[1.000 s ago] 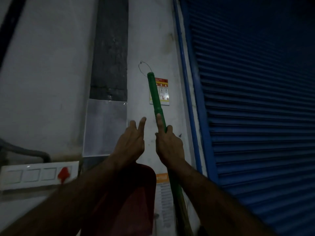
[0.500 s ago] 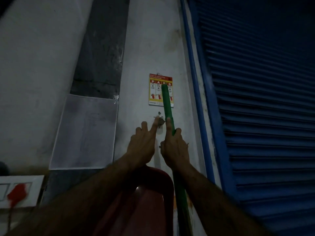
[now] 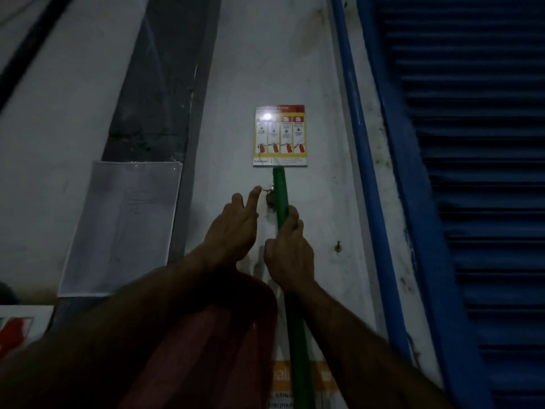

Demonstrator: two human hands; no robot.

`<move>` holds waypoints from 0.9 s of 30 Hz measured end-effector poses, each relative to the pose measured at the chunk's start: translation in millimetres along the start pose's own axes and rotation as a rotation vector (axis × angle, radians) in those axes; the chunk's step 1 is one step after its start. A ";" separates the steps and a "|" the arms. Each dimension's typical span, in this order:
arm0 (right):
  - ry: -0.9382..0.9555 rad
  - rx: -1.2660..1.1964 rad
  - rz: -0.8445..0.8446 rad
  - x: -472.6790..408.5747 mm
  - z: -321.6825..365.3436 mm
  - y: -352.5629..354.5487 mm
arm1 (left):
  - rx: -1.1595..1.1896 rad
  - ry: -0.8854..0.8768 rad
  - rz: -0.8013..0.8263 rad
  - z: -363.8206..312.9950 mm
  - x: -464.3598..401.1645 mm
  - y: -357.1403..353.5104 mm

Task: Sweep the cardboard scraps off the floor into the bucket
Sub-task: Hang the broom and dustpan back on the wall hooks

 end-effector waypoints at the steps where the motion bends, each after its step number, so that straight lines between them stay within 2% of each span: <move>1: 0.014 -0.015 0.000 -0.4 0.9 -2.2 | 0.000 -0.008 0.003 -0.8 -3.2 -0.5; 5: 0.009 -0.098 -0.079 -2.0 1.4 -9.3 | -0.018 -0.096 -0.016 -8.1 -9.1 -6.7; 10: -0.090 -0.184 -0.083 -16.9 0.2 -11.1 | -0.016 -0.072 -0.083 0.0 -18.9 -3.1; 15: -0.017 -0.258 -0.154 -19.1 3.2 -10.7 | 0.022 -0.107 -0.075 1.6 -34.0 0.7; 22: 0.038 -0.395 -0.154 -24.5 5.8 -15.8 | 0.115 -0.158 -0.124 7.5 -46.8 -0.2; 27: 0.085 -0.377 -0.112 -21.8 8.3 -22.3 | 0.131 -0.198 -0.130 11.4 -46.7 -5.0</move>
Point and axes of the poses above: each hand's wrist, its own x-axis away from the middle knuckle, its own y-axis out of the back of the hand, z = x × y, the point moved 5 cm from there along -x, towards the middle knuckle, and after that the axes turned 12 degrees about z, right-handed, at the moved point
